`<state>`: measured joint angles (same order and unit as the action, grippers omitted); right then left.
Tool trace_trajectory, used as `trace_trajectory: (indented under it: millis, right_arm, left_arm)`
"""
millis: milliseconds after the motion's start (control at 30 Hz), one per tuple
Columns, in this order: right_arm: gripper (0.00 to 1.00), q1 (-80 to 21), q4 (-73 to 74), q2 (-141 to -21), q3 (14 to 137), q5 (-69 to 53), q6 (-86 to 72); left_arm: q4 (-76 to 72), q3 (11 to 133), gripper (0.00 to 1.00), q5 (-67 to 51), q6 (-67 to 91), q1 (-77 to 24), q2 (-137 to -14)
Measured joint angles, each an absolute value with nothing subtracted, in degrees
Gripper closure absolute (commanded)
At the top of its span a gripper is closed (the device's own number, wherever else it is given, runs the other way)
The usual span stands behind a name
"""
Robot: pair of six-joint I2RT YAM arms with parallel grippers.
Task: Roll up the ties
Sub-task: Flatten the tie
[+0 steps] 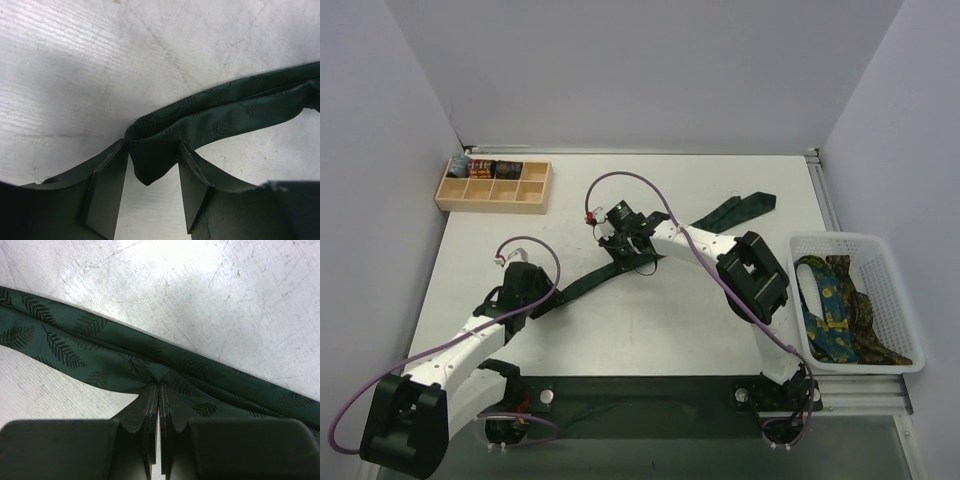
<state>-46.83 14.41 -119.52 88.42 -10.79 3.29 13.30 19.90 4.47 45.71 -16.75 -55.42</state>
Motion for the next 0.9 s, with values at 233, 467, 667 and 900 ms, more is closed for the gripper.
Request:
trace_trajectory:
  millis: [233,467,667,900]
  right_arm:
    - [1.00,-46.44,14.44,-119.52,88.47,-10.81,3.42]
    - [1.00,-46.06,14.70,-119.52,89.43,-10.81,4.23]
    - [0.96,-45.47,14.96,-119.52,91.64,-10.81,4.82]
    - [0.81,-45.01,15.70,-119.59,91.90,-11.03,4.69]
  left_arm:
    - [7.22,18.96,0.65,4.49,47.51,-16.75,-55.42]
    - [5.54,16.69,0.97,4.91,49.36,-16.75,-54.35]
    - [6.02,16.12,1.00,6.15,50.92,-16.75,-51.09]
    - [6.37,15.88,1.00,7.70,52.99,-16.78,-49.69]
